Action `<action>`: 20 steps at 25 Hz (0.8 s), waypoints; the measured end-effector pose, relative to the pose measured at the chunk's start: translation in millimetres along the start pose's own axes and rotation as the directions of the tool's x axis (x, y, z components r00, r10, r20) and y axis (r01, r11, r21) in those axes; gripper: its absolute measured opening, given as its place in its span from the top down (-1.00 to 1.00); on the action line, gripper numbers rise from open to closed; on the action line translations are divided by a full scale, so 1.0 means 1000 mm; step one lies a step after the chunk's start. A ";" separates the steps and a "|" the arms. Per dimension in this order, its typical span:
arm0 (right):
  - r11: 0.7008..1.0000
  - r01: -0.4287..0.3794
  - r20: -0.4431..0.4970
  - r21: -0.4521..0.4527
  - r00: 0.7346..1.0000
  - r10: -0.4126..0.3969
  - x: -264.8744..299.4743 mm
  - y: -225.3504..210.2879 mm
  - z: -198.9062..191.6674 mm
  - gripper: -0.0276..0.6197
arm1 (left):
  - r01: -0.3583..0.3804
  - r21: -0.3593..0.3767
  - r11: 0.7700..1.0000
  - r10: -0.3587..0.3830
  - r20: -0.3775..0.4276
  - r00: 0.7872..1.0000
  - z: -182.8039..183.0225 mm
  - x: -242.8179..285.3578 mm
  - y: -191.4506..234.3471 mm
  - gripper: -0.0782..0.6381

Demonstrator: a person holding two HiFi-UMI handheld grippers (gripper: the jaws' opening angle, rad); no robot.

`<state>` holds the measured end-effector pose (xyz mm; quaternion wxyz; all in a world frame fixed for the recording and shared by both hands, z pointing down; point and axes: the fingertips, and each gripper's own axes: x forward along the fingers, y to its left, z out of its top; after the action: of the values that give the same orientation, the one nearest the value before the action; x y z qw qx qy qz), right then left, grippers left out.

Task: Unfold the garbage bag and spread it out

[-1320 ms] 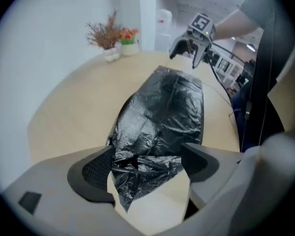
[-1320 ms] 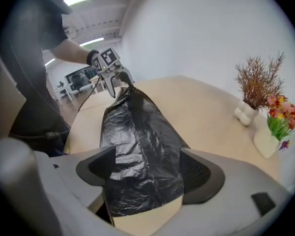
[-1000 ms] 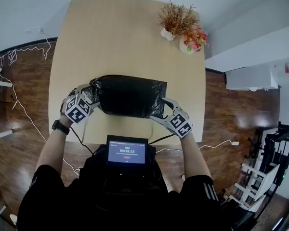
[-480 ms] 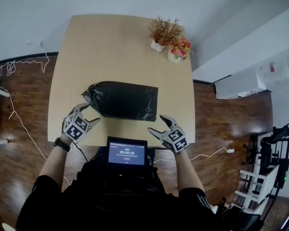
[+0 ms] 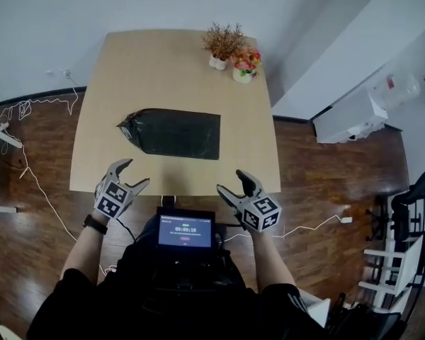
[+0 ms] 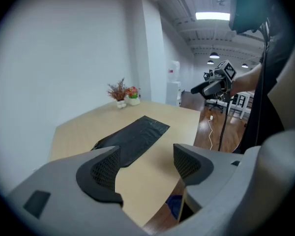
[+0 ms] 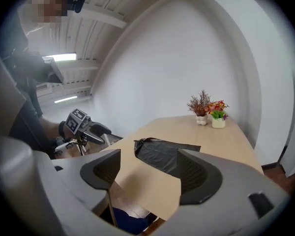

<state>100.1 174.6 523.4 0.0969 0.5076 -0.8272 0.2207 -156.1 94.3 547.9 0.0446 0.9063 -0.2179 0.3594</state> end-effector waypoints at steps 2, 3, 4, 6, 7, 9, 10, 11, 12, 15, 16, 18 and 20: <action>1.000 0.010 0.008 -0.028 1.000 -0.010 -0.019 0.010 -0.006 -0.23 | -0.006 -0.018 1.000 0.006 0.018 1.000 0.000 -0.012 -0.022 -0.19; 0.999 0.012 0.010 -0.036 1.000 -0.012 -0.028 0.014 -0.009 -0.23 | -0.004 -0.026 1.000 0.005 0.023 1.000 -0.001 -0.017 -0.034 -0.19; 0.999 0.012 0.014 -0.036 1.000 -0.012 -0.035 0.018 -0.011 -0.23 | -0.002 -0.033 0.999 0.003 0.027 1.000 -0.003 -0.022 -0.044 -0.19; 0.999 0.012 0.025 -0.030 1.000 -0.011 -0.049 0.027 -0.015 -0.22 | -0.001 -0.035 0.999 0.002 0.027 1.000 -0.006 -0.031 -0.063 -0.19; 1.000 0.012 0.031 -0.025 0.999 -0.011 -0.054 0.031 -0.016 -0.22 | -0.002 -0.035 0.999 0.003 0.026 1.000 -0.008 -0.035 -0.071 -0.19; 1.000 0.013 0.044 -0.012 0.999 -0.013 -0.064 0.038 -0.018 -0.22 | 0.001 -0.035 0.999 0.000 0.025 1.000 -0.011 -0.043 -0.084 -0.19; 1.000 0.015 0.051 -0.009 0.999 -0.015 -0.067 0.041 -0.018 -0.22 | 0.003 -0.034 0.999 -0.003 0.024 1.000 -0.012 -0.046 -0.089 -0.19; 1.000 0.016 0.058 -0.010 0.998 -0.015 -0.070 0.044 -0.018 -0.22 | 0.006 -0.031 1.000 -0.006 0.022 1.000 -0.014 -0.049 -0.093 -0.19; 1.000 0.015 0.061 -0.014 0.998 -0.014 -0.072 0.048 -0.019 -0.22 | 0.009 -0.027 1.000 -0.008 0.020 1.000 -0.016 -0.051 -0.097 -0.19; 0.999 0.017 0.044 -0.041 0.999 -0.015 -0.074 0.060 -0.028 -0.22 | 0.016 -0.020 1.000 -0.015 0.015 1.000 -0.020 -0.058 -0.106 -0.19; 0.999 0.018 0.037 -0.047 0.999 -0.016 -0.074 0.064 -0.032 -0.22 | 0.020 -0.017 1.000 -0.020 0.013 1.000 -0.022 -0.060 -0.109 -0.19; 0.999 0.019 0.033 -0.041 0.999 -0.017 -0.075 0.069 -0.039 -0.22 | 0.029 -0.009 1.000 -0.029 0.010 1.000 -0.024 -0.062 -0.113 -0.19; 1.000 0.022 0.038 -0.019 0.999 -0.021 -0.078 0.074 -0.043 -0.22 | 0.034 -0.007 0.999 -0.034 0.008 0.999 -0.026 -0.064 -0.118 -0.19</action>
<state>68.5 285.0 511.5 0.0886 0.5195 -0.8255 0.2021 -163.5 230.3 532.9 0.0528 0.9111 -0.2039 0.3543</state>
